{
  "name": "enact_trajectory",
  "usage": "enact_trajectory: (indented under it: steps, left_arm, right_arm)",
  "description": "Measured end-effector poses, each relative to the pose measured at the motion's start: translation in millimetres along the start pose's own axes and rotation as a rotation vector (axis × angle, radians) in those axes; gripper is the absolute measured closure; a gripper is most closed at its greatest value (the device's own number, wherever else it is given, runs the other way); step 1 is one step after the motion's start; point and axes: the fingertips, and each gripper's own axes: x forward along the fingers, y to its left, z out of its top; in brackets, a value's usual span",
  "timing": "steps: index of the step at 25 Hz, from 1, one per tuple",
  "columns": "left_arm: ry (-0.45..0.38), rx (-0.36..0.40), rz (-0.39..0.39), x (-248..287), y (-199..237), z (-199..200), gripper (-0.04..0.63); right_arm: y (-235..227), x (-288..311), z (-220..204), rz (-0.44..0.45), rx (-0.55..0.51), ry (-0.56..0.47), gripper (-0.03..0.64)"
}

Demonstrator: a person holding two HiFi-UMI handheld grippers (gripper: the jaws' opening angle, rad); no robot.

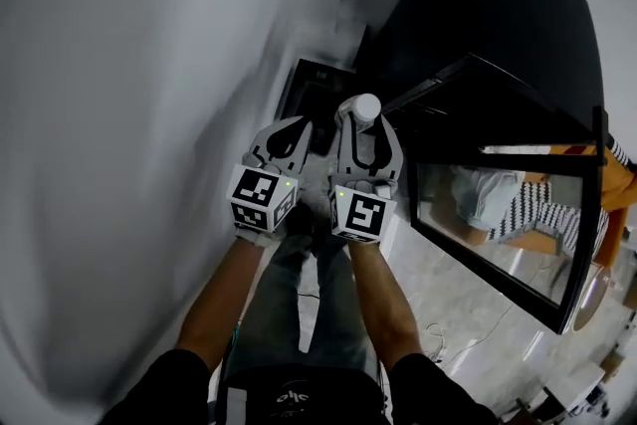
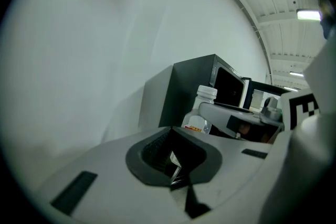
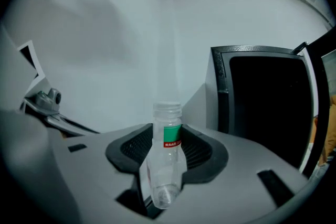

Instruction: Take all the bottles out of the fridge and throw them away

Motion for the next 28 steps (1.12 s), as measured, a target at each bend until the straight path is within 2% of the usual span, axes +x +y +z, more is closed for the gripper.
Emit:
enact_trajectory:
  steps: [6, 12, 23, 28]
  left_arm:
    - [0.013, -0.015, 0.065, -11, 36, -28, 0.588]
    - [0.02, -0.043, 0.098, 9, 59, -81, 0.588]
    - [0.041, -0.087, 0.158, 50, 100, -227, 0.588]
    - [0.054, -0.098, 0.184, 57, 115, -252, 0.588]
  right_arm:
    - [23, 23, -39, 0.051, 0.003, 0.03, 0.44]
    - [31, 45, -115, 0.08, 0.009, 0.094, 0.44]
    - [52, 73, -344, 0.182, 0.003, 0.249, 0.44]
    - [52, 80, -418, 0.192, 0.023, 0.35, 0.44]
